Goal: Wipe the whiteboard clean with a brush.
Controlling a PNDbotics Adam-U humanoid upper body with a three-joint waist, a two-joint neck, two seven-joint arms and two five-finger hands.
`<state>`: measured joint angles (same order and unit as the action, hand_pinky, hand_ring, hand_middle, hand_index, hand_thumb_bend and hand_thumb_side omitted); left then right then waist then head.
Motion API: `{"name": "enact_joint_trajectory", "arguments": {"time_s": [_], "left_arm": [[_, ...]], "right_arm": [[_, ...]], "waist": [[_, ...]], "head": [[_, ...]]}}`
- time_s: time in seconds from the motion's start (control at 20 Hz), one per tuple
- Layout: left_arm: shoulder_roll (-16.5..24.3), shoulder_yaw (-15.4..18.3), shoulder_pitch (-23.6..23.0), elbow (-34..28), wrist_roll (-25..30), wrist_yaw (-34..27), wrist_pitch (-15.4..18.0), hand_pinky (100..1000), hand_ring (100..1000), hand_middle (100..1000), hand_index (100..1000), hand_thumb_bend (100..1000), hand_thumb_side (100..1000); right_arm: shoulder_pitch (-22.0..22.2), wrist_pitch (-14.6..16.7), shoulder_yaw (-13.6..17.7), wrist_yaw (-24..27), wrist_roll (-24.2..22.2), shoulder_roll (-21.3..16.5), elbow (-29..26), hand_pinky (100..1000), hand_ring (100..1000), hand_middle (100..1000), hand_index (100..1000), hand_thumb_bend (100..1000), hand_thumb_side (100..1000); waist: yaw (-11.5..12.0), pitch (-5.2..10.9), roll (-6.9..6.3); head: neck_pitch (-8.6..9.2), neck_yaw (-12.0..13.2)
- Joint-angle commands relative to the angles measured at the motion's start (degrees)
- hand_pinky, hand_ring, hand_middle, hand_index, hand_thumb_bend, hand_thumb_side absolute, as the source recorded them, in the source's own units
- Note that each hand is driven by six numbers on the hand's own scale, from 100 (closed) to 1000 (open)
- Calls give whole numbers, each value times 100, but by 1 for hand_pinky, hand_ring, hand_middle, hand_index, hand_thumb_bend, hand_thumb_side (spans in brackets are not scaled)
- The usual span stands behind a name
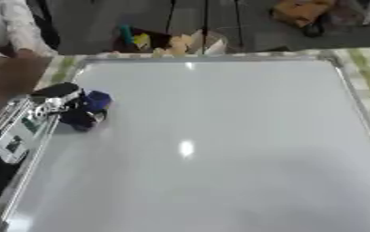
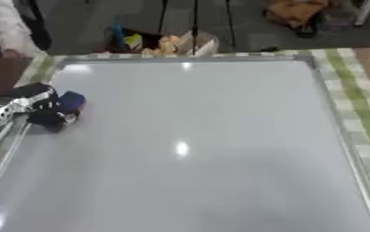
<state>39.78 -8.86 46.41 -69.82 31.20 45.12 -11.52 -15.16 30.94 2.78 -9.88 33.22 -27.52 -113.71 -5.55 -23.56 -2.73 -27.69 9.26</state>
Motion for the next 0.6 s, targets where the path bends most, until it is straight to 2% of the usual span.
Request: {"name": "enact_joint_trajectory", "arguments": {"time_s": [0.05,0.25,0.3,0.6], "left_arm": [[110,-23,43,-32,49,36,51,470,503,407,264,180,624],[113,-30,40,-32,69,25,71,470,503,407,264,180,624],[113,-31,39,-33,73,21,76,469,498,402,275,197,673],[133,-51,14,-101,52,-76,131,455,480,383,283,161,761]], "right_arm": [[-46,29,54,46,12,-132,-89,755,700,545,789,100,824],[-46,29,58,46,18,-133,-89,755,700,545,789,100,824],[-46,28,59,45,19,-134,-89,756,700,545,789,100,822],[-42,22,65,55,23,-137,-89,757,701,545,789,100,820]], "waist": [[4,151,14],[3,150,15],[3,151,15],[18,164,20]], "head": [[-10,12],[-4,13],[-5,16],[-15,30]]}}
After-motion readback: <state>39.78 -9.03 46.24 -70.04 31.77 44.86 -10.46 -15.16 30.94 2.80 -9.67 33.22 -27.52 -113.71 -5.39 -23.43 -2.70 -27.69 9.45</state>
